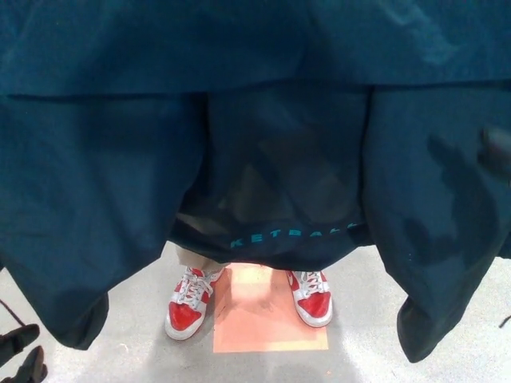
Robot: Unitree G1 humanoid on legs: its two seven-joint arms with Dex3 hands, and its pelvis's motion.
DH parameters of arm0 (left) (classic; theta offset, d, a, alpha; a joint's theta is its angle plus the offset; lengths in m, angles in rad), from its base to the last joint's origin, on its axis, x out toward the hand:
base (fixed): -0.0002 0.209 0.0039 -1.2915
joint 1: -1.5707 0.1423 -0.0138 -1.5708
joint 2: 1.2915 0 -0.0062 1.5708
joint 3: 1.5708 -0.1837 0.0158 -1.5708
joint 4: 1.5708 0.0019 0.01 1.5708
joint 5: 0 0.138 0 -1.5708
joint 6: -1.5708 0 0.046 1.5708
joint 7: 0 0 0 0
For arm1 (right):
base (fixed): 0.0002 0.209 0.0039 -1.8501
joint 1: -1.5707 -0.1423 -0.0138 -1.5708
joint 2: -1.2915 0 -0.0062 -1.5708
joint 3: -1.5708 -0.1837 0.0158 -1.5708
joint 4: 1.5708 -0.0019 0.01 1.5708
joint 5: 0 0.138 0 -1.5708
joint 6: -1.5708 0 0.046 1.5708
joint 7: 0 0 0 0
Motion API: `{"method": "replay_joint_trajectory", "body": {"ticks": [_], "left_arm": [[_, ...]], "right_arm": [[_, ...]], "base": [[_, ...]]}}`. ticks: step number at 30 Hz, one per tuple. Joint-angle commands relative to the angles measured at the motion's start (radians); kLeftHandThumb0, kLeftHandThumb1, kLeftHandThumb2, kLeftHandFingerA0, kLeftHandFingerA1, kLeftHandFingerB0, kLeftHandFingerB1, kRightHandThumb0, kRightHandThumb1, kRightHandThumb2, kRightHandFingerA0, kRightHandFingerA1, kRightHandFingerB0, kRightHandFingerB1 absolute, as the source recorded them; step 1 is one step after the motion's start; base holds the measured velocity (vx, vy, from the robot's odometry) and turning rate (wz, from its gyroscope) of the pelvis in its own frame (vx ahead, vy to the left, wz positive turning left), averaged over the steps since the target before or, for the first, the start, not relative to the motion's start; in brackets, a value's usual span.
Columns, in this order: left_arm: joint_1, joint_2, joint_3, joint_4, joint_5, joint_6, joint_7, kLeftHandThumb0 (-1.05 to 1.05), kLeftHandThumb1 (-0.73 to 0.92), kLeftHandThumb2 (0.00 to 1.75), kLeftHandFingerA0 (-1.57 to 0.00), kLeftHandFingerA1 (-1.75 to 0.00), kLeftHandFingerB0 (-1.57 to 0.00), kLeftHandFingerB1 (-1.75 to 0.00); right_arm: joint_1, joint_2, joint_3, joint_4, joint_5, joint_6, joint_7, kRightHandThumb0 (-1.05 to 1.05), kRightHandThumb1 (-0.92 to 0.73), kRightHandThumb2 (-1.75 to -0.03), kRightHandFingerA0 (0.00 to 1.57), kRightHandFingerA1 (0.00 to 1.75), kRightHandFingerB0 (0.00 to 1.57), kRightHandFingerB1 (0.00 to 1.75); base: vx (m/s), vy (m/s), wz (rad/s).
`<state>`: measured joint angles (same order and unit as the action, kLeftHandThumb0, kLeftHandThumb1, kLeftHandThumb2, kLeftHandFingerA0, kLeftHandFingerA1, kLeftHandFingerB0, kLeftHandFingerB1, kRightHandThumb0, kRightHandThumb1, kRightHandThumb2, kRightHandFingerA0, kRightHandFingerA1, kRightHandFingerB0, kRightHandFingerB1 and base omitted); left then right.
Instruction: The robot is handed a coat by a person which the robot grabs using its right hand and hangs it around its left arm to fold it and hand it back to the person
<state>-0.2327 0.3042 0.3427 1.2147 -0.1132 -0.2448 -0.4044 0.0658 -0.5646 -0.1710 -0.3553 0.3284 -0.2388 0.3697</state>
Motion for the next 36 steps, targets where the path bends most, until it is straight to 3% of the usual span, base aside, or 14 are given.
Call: {"method": "replay_joint_trajectory", "body": {"ticks": [1, 4, 5, 6, 7, 12, 13, 18, 19, 24, 26, 29, 33, 36], "left_arm": [[0.033, 0.018, 0.006, -0.025, -0.022, -0.07, -0.019, -0.61, 0.82, 0.64, -0.3, -0.37, -0.28, -0.36], [0.026, 0.018, 0.005, -0.026, -0.021, -0.077, -0.025, -0.6, 0.83, 0.64, -0.25, -0.36, -0.22, -0.34], [0.025, 0.019, 0.004, -0.026, -0.02, -0.076, -0.025, -0.31, 0.57, 1.09, -0.07, -0.5, -0.07, -0.5], [0.026, 0.021, -0.002, -0.027, -0.016, -0.074, -0.033, -0.59, 0.85, 0.65, -0.22, -0.35, -0.15, -0.32], [0.029, 0.02, -0.003, -0.031, -0.016, -0.074, -0.037, -0.33, 0.62, 1.12, 0.0, -0.48, 0.0, -0.47], [0.03, 0.019, -0.011, -0.031, -0.007, -0.078, -0.028, -0.57, 0.84, 0.65, -0.22, -0.35, -0.2, -0.34], [0.03, 0.021, -0.016, -0.032, -0.002, -0.081, -0.032, -0.33, 0.63, 1.12, 0.0, -0.47, 0.0, -0.47], [0.029, 0.025, -0.027, -0.037, 0.005, -0.084, -0.035, -0.34, 0.61, 1.11, 0.0, -0.47, 0.0, -0.47], [0.029, 0.027, -0.03, -0.037, 0.007, -0.086, -0.032, -0.59, 0.85, 0.65, -0.21, -0.34, -0.19, -0.33], [0.035, 0.03, -0.05, -0.041, 0.023, -0.113, -0.029, -0.61, 0.85, 0.65, -0.19, -0.34, -0.17, -0.32], [0.031, 0.031, -0.05, -0.044, 0.018, -0.104, -0.031, -0.34, 0.61, 1.11, 0.0, -0.47, 0.0, -0.47], [0.03, 0.031, -0.052, -0.041, 0.017, -0.112, -0.021, -0.61, 0.84, 0.65, -0.2, -0.34, -0.18, -0.32], [0.03, 0.031, -0.067, -0.04, 0.02, -0.116, -0.032, -0.61, 0.85, 0.65, -0.19, -0.34, -0.17, -0.32], [0.032, 0.034, -0.071, -0.043, 0.017, -0.119, -0.036, -0.34, 0.61, 1.12, 0.0, -0.48, 0.0, -0.47]], "right_arm": [[-0.543, -0.227, -0.028, -0.197, 0.567, 0.352, 0.123, -0.92, -0.68, -1.06, 0.03, 0.17, 0.03, 0.11], [-0.648, -0.226, 0.006, -0.152, 0.528, 0.406, 0.139, -0.87, -0.67, -1.06, 0.0, 0.21, 0.0, 0.15], [-0.669, -0.226, 0.013, -0.142, 0.527, 0.422, 0.144, -0.85, -0.66, -1.05, 0.0, 0.22, 0.0, 0.16], [-0.719, -0.226, 0.032, -0.12, 0.515, 0.454, 0.156, -0.82, -0.65, -1.06, 0.0, 0.25, 0.0, 0.18], [-0.78, -0.225, 0.057, -0.087, 0.482, 0.479, 0.179, -0.88, -0.7, -1.08, 0.0, 0.22, 0.0, 0.13], [-0.892, -0.201, 0.09, -0.017, 0.462, 0.535, 0.209, -0.86, -0.68, -1.04, 0.0, 0.24, 0.0, 0.13], [-0.928, -0.197, 0.103, -0.008, 0.47, 0.563, 0.21, -0.8, -0.66, -1.02, 0.0, 0.26, 0.0, 0.17], [-1.054, -0.219, 0.17, 0.015, 0.392, 0.647, 0.24, -0.88, -0.72, -1.06, 0.0, 0.23, 0.0, 0.12], [-1.082, -0.22, 0.197, 0.023, 0.351, 0.652, 0.252, -0.9, -0.74, -1.1, 0.01, 0.22, 0.0, 0.12], [-1.199, -0.21, 0.334, 0.074, 0.235, 0.741, 0.3, -0.89, -0.7, -1.06, 0.0, 0.18, 0.0, 0.11], [-1.243, -0.2, 0.411, 0.112, 0.16, 0.741, 0.341, -0.88, -0.69, -1.06, 0.0, 0.18, 0.0, 0.11], [-1.285, -0.192, 0.501, 0.158, 0.073, 0.733, 0.379, -0.83, -0.83, -0.64, 0.0, 0.25, 0.0, 0.13], [-1.33, -0.149, 0.614, 0.255, 0.02, 0.768, 0.411, -0.83, -0.61, -0.98, 0.01, 0.29, 0.0, 0.14], [-1.358, -0.122, 0.689, 0.349, -0.013, 0.749, 0.473, -0.86, -0.59, -0.98, 0.01, 0.35, 0.0, 0.1]], "base": [[0.0, 0.0, 0.0], [0.0, 0.0, 0.0], [0.0, 0.0, 0.0], [0.0, 0.0, 0.0], [0.0, 0.0, 0.0], [0.0, 0.0, 0.0], [0.0, 0.0, 0.0], [0.0, 0.0, 0.0], [0.0, 0.0, 0.0], [0.0, 0.0, 0.0], [0.0, 0.0, 0.0], [0.0, 0.0, 0.0], [0.0, 0.0, 0.0], [0.0, 0.0, 0.0]]}}
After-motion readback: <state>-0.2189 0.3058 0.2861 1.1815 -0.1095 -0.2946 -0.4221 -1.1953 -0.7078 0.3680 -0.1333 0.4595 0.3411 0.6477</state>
